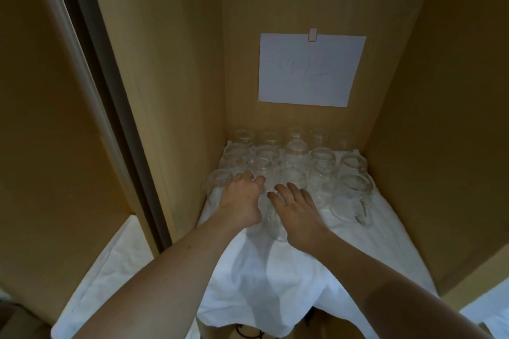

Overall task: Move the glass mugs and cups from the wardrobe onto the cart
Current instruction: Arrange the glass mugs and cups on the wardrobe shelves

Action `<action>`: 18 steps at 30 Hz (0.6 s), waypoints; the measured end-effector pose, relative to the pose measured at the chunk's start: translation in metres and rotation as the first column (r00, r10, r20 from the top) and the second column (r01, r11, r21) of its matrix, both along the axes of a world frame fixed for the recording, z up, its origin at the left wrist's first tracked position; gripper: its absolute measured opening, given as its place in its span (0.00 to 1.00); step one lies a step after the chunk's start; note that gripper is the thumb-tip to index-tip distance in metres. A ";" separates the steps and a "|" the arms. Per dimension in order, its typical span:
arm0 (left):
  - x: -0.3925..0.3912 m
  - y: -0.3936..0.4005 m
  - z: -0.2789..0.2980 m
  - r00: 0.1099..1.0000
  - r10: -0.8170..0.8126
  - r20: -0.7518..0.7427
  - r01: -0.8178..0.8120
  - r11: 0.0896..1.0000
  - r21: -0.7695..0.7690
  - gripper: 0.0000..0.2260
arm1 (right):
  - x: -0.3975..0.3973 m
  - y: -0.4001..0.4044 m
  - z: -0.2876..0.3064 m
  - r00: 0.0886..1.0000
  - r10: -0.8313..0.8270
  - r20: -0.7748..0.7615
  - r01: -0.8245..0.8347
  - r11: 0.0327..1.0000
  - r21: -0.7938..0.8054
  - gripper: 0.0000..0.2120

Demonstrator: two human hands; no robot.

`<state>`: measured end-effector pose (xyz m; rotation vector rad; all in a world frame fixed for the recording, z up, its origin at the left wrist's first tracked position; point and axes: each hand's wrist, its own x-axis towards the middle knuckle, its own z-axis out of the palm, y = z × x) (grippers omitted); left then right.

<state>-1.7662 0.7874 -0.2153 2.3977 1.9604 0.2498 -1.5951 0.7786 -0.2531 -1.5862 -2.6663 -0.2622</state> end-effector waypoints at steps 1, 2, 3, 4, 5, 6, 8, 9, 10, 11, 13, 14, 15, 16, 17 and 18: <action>-0.001 0.001 -0.001 1.000 0.000 0.008 0.000 1.000 -0.004 0.34 | 0.000 0.002 0.000 0.999 -0.011 -0.052 0.008 0.998 -0.062 0.49; -0.002 0.001 -0.002 1.000 0.000 0.012 0.000 1.000 -0.007 0.34 | 0.000 0.004 0.001 0.992 -0.037 -0.119 0.022 0.991 -0.128 0.52; -0.002 0.002 -0.002 1.000 0.000 0.014 0.000 1.000 -0.008 0.34 | -0.001 0.005 0.002 0.979 -0.077 -0.189 0.042 0.982 -0.183 0.54; -0.002 0.002 -0.002 1.000 -0.002 0.013 0.002 1.000 -0.007 0.34 | -0.002 0.006 0.003 0.960 -0.127 -0.250 0.074 0.975 -0.210 0.56; -0.003 0.003 -0.003 1.000 -0.006 0.009 0.006 1.000 -0.008 0.34 | -0.002 0.008 0.004 0.938 -0.184 -0.292 0.122 0.969 -0.217 0.57; -0.003 0.003 -0.003 1.000 -0.011 0.004 0.011 1.000 -0.011 0.34 | -0.001 0.008 0.006 0.915 -0.243 -0.322 0.178 0.959 -0.219 0.58; -0.004 0.004 -0.003 1.000 -0.022 -0.009 0.022 1.000 -0.011 0.34 | 0.001 0.010 0.008 0.865 -0.344 -0.365 0.256 0.928 -0.269 0.59; -0.004 0.004 -0.003 1.000 -0.026 -0.018 0.026 1.000 -0.004 0.34 | 0.002 0.011 0.009 0.856 -0.365 -0.366 0.262 0.917 -0.302 0.59; -0.004 0.005 -0.003 0.999 -0.028 -0.026 0.028 1.000 0.002 0.34 | 0.003 0.012 0.010 0.857 -0.370 -0.358 0.259 0.911 -0.321 0.58; -0.004 0.005 -0.003 0.999 -0.030 -0.033 0.030 1.000 0.006 0.34 | 0.003 0.012 0.010 0.859 -0.370 -0.353 0.257 0.909 -0.327 0.57; -0.004 0.004 -0.005 0.998 -0.038 -0.047 0.038 0.999 0.010 0.35 | 0.003 0.011 0.010 0.855 -0.375 -0.357 0.263 0.909 -0.323 0.56; -0.004 0.004 -0.006 0.997 -0.044 -0.056 0.045 0.999 0.013 0.36 | 0.003 0.009 0.010 0.852 -0.380 -0.361 0.269 0.908 -0.320 0.56; -0.004 0.003 -0.007 0.997 -0.049 -0.063 0.050 0.999 0.017 0.38 | 0.003 0.008 0.010 0.848 -0.384 -0.366 0.273 0.907 -0.320 0.56; -0.004 0.003 -0.007 0.996 -0.052 -0.070 0.053 0.998 0.022 0.41 | 0.003 0.006 0.011 0.844 -0.387 -0.372 0.274 0.906 -0.321 0.56; -0.004 0.003 -0.007 0.995 -0.054 -0.079 0.056 0.998 0.025 0.43 | 0.003 0.005 0.012 0.841 -0.387 -0.378 0.272 0.906 -0.324 0.56; -0.004 0.002 -0.006 0.994 -0.056 -0.093 0.059 0.998 0.025 0.45 | 0.004 0.003 0.013 0.843 -0.385 -0.376 0.269 0.906 -0.326 0.56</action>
